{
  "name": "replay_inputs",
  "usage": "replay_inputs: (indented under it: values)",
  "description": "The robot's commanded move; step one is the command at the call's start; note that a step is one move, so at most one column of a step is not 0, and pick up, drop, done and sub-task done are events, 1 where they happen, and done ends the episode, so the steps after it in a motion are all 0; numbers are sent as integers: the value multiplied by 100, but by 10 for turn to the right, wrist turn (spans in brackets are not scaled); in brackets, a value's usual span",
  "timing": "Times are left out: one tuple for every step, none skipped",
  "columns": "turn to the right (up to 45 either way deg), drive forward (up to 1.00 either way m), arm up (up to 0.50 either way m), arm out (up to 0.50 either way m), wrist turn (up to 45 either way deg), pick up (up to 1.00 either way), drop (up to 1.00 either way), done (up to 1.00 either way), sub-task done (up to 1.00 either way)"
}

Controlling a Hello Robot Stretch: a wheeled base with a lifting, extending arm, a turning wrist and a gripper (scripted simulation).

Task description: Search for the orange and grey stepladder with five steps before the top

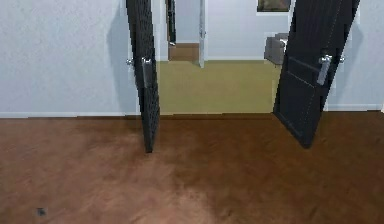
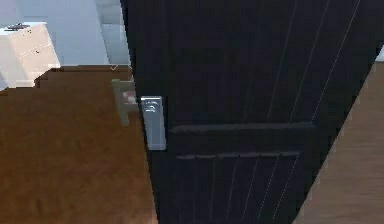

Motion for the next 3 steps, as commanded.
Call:
replay_inputs:
  values:
    - [60,0,0,0,0,0,0,0,0]
    - [0,100,0,0,0,0,0,0,0]
    - [30,0,0,0,0,0,0,0,0]
